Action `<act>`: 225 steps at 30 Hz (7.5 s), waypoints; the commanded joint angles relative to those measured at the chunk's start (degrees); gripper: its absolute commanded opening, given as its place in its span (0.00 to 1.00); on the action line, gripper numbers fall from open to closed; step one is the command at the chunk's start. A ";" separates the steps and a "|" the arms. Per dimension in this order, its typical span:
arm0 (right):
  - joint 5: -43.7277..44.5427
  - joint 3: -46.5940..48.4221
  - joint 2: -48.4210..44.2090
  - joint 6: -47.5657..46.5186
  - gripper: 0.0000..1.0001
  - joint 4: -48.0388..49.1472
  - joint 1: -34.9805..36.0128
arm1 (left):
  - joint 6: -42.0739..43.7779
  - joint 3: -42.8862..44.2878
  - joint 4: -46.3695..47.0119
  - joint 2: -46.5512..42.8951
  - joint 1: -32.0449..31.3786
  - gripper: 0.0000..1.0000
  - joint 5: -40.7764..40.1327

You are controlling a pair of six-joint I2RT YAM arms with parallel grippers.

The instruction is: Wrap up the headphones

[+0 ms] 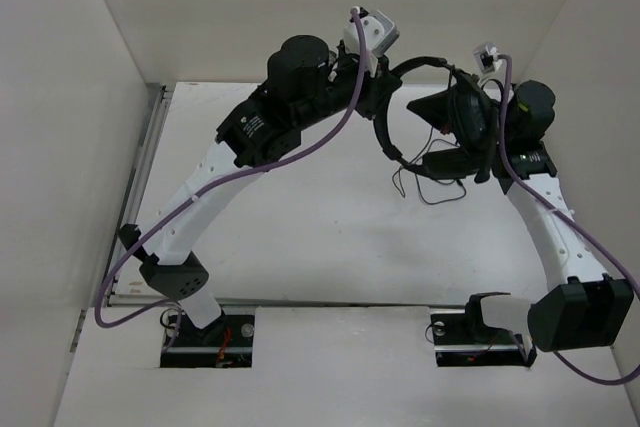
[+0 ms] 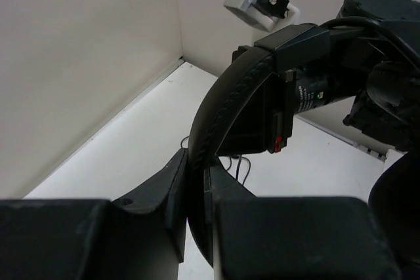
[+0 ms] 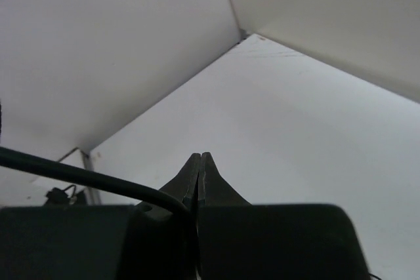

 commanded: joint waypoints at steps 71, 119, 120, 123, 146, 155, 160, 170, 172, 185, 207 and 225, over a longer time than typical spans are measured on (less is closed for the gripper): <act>-18.69 -4.66 -6.54 15.79 0.00 7.53 15.99 | 16.61 7.68 29.11 19.26 13.85 0.02 -33.64; 44.68 7.84 0.23 -71.01 0.00 -18.09 12.39 | 13.55 -31.64 3.18 -5.18 0.67 0.00 -7.28; 43.72 7.84 0.67 -69.42 0.00 -18.00 11.60 | 13.28 -31.37 3.27 -5.70 0.23 0.00 -6.40; 41.34 7.84 1.46 -64.32 0.00 -17.74 9.31 | 12.75 -29.62 3.27 -6.50 -0.66 0.00 -5.34; -5.24 -1.64 1.72 -0.19 0.22 7.54 -4.06 | -1.21 -5.02 3.01 -3.25 -1.45 0.00 8.19; -5.95 -11.58 3.30 35.24 0.40 40.69 -3.79 | -7.28 5.88 3.88 1.93 -0.31 0.00 10.40; -4.54 -14.83 2.52 41.07 0.45 44.05 0.24 | -8.16 14.14 4.68 6.32 0.74 0.00 9.43; -4.54 -27.31 -3.54 31.77 0.46 36.50 7.36 | -7.11 23.47 9.86 11.95 6.28 0.00 -3.82; -4.81 -29.42 -5.39 29.14 0.46 34.40 8.94 | -7.20 23.47 11.00 12.31 7.51 0.01 -8.21; -9.46 -28.29 -7.94 19.37 0.33 25.16 14.13 | -5.01 24.09 16.72 16.17 8.66 0.02 -23.78; -5.34 -5.71 -4.60 -17.18 0.00 -22.11 20.11 | 10.80 12.15 27.09 21.71 11.21 0.02 -36.53; 34.99 24.97 2.60 -62.36 0.00 -61.59 21.17 | 22.68 -20.55 23.49 12.40 9.10 0.01 -38.47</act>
